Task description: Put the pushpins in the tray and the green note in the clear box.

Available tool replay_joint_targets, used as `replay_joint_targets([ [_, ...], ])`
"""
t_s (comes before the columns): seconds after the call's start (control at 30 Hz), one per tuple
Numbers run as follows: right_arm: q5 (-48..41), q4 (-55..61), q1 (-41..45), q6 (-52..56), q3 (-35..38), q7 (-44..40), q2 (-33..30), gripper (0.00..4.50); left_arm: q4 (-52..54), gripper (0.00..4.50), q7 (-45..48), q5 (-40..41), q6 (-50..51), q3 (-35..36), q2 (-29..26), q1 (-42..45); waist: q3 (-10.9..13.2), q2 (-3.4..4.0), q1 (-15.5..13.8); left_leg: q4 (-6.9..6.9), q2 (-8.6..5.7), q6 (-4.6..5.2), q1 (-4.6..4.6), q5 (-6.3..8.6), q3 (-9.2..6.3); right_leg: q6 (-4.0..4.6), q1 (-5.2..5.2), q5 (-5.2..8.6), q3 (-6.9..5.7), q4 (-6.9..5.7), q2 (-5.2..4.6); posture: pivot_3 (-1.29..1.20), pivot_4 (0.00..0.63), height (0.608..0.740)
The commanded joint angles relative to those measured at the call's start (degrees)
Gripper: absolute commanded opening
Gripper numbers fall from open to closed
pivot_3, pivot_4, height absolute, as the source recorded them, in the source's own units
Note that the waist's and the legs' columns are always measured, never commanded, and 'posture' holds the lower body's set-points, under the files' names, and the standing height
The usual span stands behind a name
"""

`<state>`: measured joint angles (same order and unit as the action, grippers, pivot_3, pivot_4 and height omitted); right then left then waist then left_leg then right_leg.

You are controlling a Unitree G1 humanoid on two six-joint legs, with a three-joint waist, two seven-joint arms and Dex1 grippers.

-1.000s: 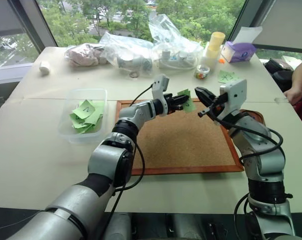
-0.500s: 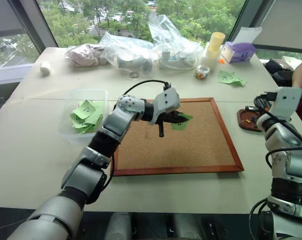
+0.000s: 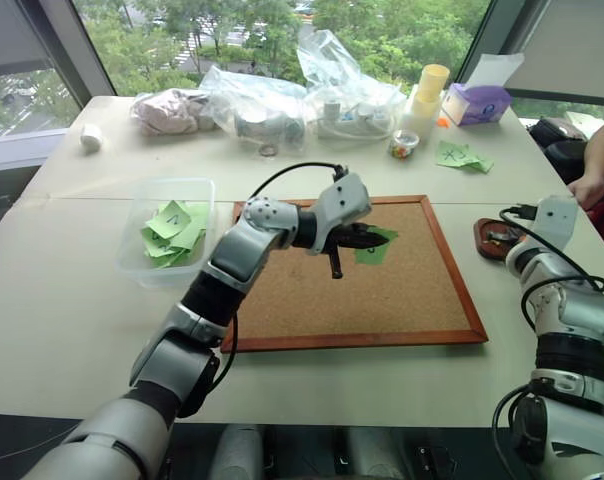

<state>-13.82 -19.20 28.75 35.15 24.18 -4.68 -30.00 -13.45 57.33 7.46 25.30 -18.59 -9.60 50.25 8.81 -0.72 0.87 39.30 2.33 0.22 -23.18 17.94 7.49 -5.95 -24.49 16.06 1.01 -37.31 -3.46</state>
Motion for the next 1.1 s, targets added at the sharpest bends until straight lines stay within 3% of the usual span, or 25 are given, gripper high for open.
replay_joint_targets([
  [0.03, -0.9, -0.3, 1.6, -1.0, 1.9, -0.4, -1.4, 1.8, 0.6, 0.0, -1.7, 0.5, 0.7, 1.6, -0.1, 0.4, 0.0, 0.01, 0.1, 0.0, 0.0, 0.0, 0.0, 0.0, 0.01, 0.0, 0.0, 0.0, 0.0, 0.0, 0.0, 0.0, 0.15, 0.735],
  [0.2, -1.3, -0.8, 1.7, -1.4, 2.1, -0.2, -1.3, 4.38, 1.0, 0.0, -1.5, 1.8, 0.7, 1.7, -0.2, -0.1, 0.0, 0.02, 0.1, 0.0, 0.02, 0.0, 0.0, 0.0, 0.02, 0.0, 0.0, 0.0, -0.01, 0.0, 0.01, 0.0, 0.15, 0.735],
  [0.47, -2.2, 0.5, 1.4, -3.4, 3.2, -0.1, -1.0, 4.45, 0.7, 0.0, -3.3, 1.5, 1.3, 1.9, -0.3, -0.2, 0.0, 0.03, 0.1, 0.0, 0.03, -0.01, 0.01, -0.01, 0.04, -0.01, 0.0, 0.0, 0.0, 0.0, 0.03, 0.0, 0.15, 0.735],
  [0.57, -2.4, 4.9, 0.9, -6.4, 3.0, -1.4, -1.8, 4.45, 0.8, 0.0, -8.0, 2.4, 4.6, 5.5, -0.1, 0.5, 0.0, 0.05, 0.1, 0.0, 0.03, -0.01, 0.01, -0.01, 0.04, -0.01, 0.0, 0.0, 0.0, 0.0, 0.03, 0.0, 0.15, 0.735],
  [0.73, -7.8, 21.3, -1.8, -5.0, -3.9, -15.5, -3.8, 4.45, 8.3, 0.0, -24.9, 1.8, 15.8, 16.5, -0.6, 0.6, 0.0, 0.16, 0.6, 0.01, 0.13, -0.02, 0.02, -0.01, 0.0, -0.01, -0.01, -0.01, 0.01, -0.01, 0.1, 0.0, 0.15, 0.735],
  [0.9, -18.4, 36.8, -4.0, 3.6, -12.3, -28.9, -5.7, 4.45, 21.9, 0.0, -45.7, -8.9, 30.8, 24.4, -4.9, -2.5, 0.0, 0.16, 0.7, 0.0, 0.29, -0.08, 0.04, -0.04, -0.08, 0.0, 0.0, -0.01, 0.02, -0.05, 0.26, 0.0, 0.15, 0.735],
  [1.0, -20.9, 40.8, -4.2, 8.1, -17.7, -33.6, -7.5, 4.45, 28.2, 0.0, -51.5, -9.8, 38.6, 30.4, -4.5, -4.0, 0.0, 0.14, 0.0, 0.04, 0.25, -0.1, 0.07, -0.05, -0.05, 0.01, 0.0, -0.02, 0.01, -0.14, 0.21, 0.0, 0.15, 0.735],
  [1.1, -22.4, 43.5, -4.3, 10.3, -21.8, -37.6, -9.0, 4.45, 32.2, 0.0, -53.3, -11.0, 43.8, 31.4, -6.3, -6.9, 0.0, 0.08, -0.9, 0.27, 0.21, -0.03, -0.11, -0.01, -0.17, 0.01, 0.02, -0.02, -0.14, -0.15, 0.13, 0.0, 0.15, 0.735],
])
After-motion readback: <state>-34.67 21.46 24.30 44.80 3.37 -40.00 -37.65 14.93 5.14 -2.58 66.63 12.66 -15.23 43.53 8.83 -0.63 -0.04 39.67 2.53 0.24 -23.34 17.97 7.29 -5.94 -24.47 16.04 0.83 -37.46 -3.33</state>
